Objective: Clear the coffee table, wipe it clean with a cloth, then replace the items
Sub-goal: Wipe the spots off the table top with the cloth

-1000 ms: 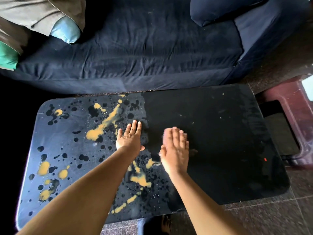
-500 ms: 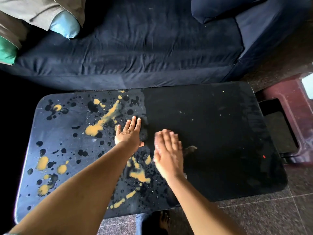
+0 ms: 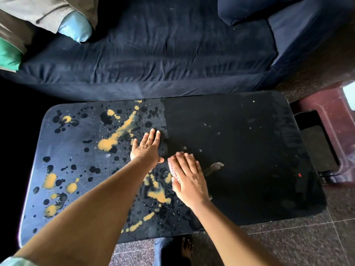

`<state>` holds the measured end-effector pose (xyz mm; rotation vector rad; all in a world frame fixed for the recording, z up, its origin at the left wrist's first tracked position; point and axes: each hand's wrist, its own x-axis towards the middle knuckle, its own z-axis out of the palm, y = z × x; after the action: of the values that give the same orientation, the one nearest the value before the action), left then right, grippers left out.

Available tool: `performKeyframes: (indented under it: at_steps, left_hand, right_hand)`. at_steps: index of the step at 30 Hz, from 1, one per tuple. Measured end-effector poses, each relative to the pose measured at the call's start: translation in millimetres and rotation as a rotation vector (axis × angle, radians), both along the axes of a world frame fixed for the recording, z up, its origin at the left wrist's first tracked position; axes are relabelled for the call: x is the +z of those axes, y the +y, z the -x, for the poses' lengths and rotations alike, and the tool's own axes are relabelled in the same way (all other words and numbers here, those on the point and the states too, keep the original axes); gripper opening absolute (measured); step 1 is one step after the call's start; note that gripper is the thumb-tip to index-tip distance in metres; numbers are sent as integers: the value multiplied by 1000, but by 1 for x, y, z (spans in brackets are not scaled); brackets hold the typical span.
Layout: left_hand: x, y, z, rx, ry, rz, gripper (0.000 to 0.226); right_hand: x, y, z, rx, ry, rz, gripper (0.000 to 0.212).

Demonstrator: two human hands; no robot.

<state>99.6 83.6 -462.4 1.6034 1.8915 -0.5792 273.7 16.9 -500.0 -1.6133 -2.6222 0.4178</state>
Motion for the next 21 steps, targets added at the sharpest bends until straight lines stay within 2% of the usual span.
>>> performKeyframes:
  at_steps: [2, 3, 7, 9, 11, 14, 16, 21]
  left_hand:
    - [-1, 1, 0, 6, -8, -2, 94]
    - [-1, 1, 0, 6, -10, -5, 94]
    - [-2, -1, 1, -6, -22, -23, 94]
    - [-2, -1, 2, -5, -17, -21, 93]
    - [-2, -1, 2, 3, -20, -16, 93]
    - [-3, -1, 2, 15, -23, -15, 94]
    - [-3, -2, 2, 18, -25, -21, 94]
    - [-6, -4, 2, 8, -17, -39, 93]
  right_hand:
    - [-5, 6, -18, 143, -37, -29, 66]
    - [-6, 9, -29, 120, -58, -31, 66]
    - [-3, 8, -51, -301, -105, 5, 67]
    - [0, 1, -33, -400, -90, 9, 67]
    - [3, -7, -8, -326, -44, 18, 69]
    - [1, -21, 3, -6, -24, -2, 67]
    - [-2, -18, -14, 37, -54, -18, 68]
    - [-4, -15, -43, -418, -128, 13, 69]
